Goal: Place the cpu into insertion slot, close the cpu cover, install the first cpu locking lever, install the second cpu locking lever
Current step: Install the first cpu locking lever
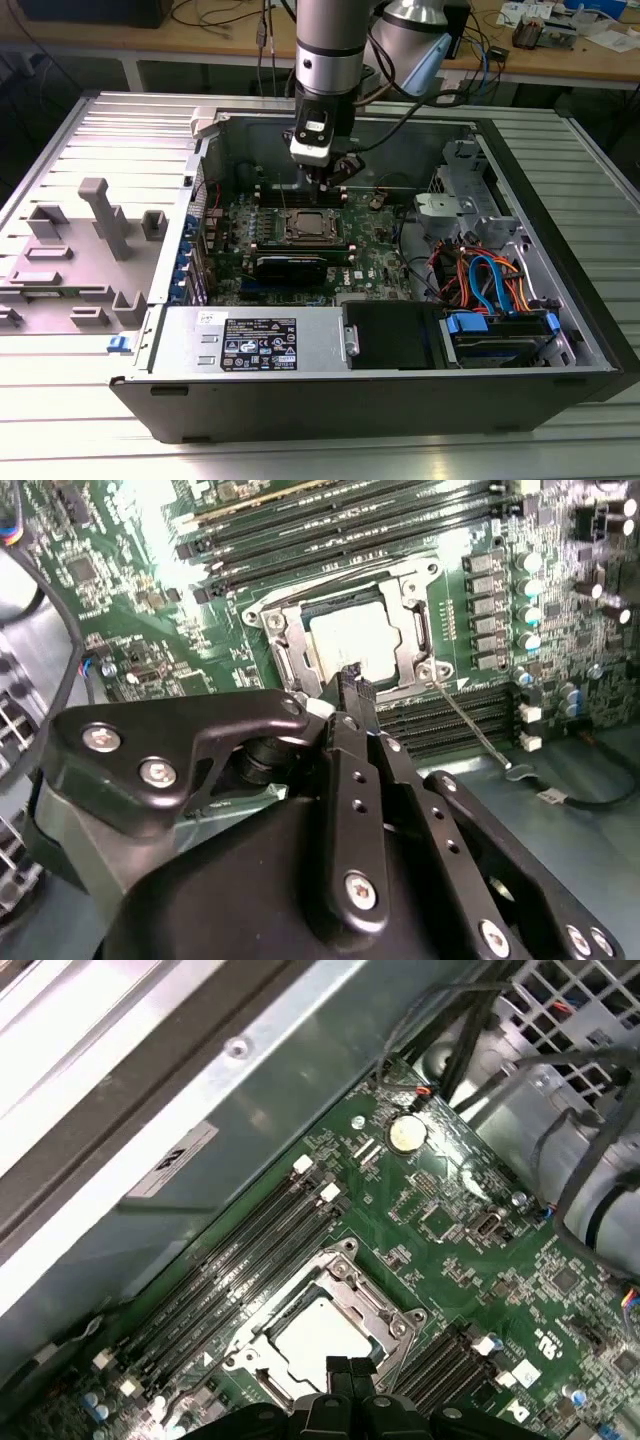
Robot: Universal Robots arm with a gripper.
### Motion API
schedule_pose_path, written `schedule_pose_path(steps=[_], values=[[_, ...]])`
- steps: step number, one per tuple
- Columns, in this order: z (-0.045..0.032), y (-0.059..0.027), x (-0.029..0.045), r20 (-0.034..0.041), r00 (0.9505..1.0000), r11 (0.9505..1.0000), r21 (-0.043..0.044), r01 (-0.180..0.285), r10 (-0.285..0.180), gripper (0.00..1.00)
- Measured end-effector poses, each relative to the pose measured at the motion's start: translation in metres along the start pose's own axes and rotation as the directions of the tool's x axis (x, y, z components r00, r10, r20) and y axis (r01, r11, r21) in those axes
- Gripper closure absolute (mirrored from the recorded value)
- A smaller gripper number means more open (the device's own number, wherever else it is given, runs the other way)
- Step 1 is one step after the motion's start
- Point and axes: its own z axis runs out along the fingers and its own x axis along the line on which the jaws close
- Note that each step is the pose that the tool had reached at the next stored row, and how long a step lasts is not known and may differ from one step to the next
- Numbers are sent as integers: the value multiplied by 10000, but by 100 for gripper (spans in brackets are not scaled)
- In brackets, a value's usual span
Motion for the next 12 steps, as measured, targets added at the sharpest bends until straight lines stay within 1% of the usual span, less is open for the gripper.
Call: schedule_pose_path(steps=[2,3,5,6,7,12], values=[[0,0,0,7,9992,9992,-9,398,-398,89],[0,0,0,12,9976,9976,-15,692,-692,89],[0,0,0,20,9934,9934,-25,1146,-1146,89],[0,0,0,26,9889,9889,-31,1487,-1487,89],[0,0,0,29,9868,9868,-34,1618,-1618,89],[0,0,0,29,9864,9864,-36,1644,-1644,89]])
